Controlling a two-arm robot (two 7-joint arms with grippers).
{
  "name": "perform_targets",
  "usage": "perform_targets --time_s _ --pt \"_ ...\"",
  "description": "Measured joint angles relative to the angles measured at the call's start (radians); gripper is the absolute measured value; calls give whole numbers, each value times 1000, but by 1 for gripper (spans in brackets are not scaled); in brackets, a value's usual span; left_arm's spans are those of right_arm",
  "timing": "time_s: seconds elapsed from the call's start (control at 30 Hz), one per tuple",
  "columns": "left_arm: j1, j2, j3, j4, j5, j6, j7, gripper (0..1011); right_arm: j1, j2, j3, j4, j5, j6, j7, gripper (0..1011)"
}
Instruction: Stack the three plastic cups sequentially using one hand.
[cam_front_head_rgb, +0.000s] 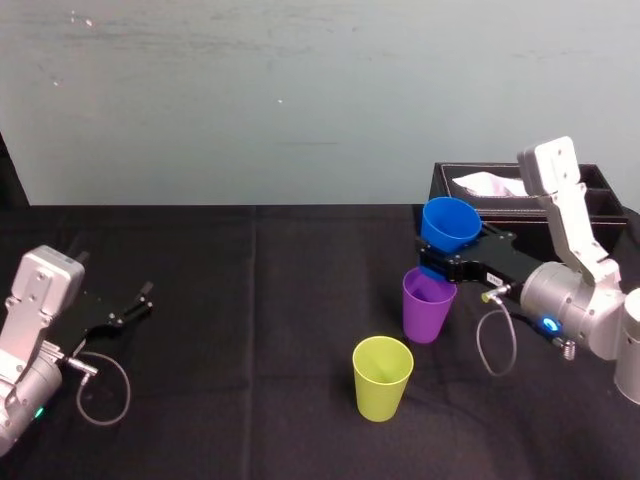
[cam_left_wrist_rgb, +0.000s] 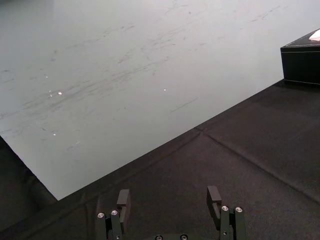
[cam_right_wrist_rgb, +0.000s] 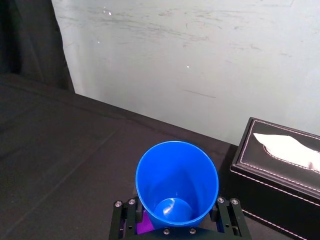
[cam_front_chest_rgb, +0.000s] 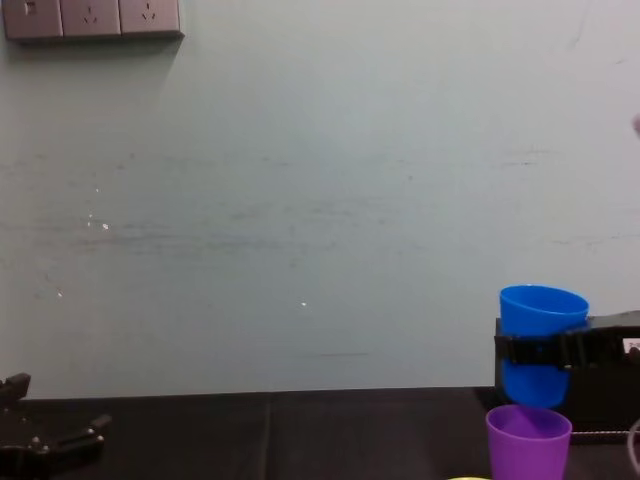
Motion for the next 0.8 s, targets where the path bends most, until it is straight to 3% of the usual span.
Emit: perform_targets --time_s 0.8 --pt "0 0 0 0 0 0 0 1000 9 -7 -21 36 0 10 -7 722"
